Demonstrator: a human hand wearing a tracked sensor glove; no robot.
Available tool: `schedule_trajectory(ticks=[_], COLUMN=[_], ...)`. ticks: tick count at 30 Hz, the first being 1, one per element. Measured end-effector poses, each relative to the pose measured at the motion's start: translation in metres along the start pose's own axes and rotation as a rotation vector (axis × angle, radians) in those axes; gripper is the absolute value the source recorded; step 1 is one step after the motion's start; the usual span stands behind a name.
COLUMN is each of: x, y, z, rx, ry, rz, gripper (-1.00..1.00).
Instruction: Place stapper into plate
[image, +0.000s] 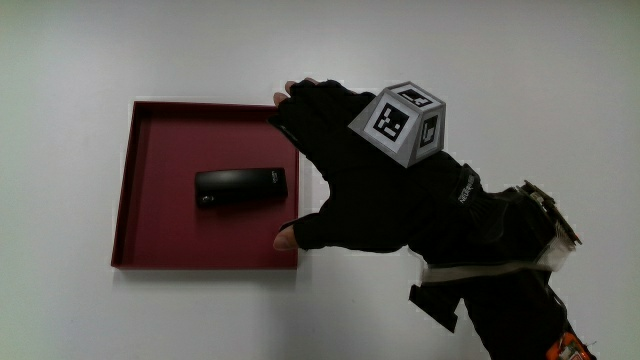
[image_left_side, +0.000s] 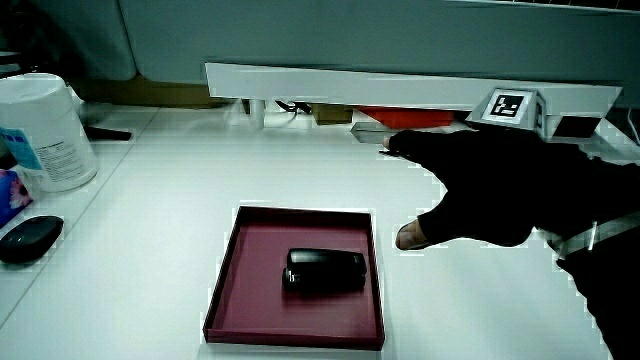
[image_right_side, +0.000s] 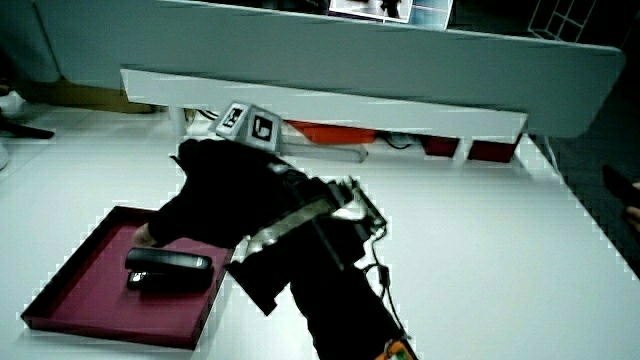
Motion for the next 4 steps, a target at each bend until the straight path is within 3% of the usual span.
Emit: schedule_trajectory(ticks=[4], x=[0.0001], y=[0.0011], z=[-0.0001], rx=[-0.002], ry=[0.002], rz=[0.001], gripper=[-1.00])
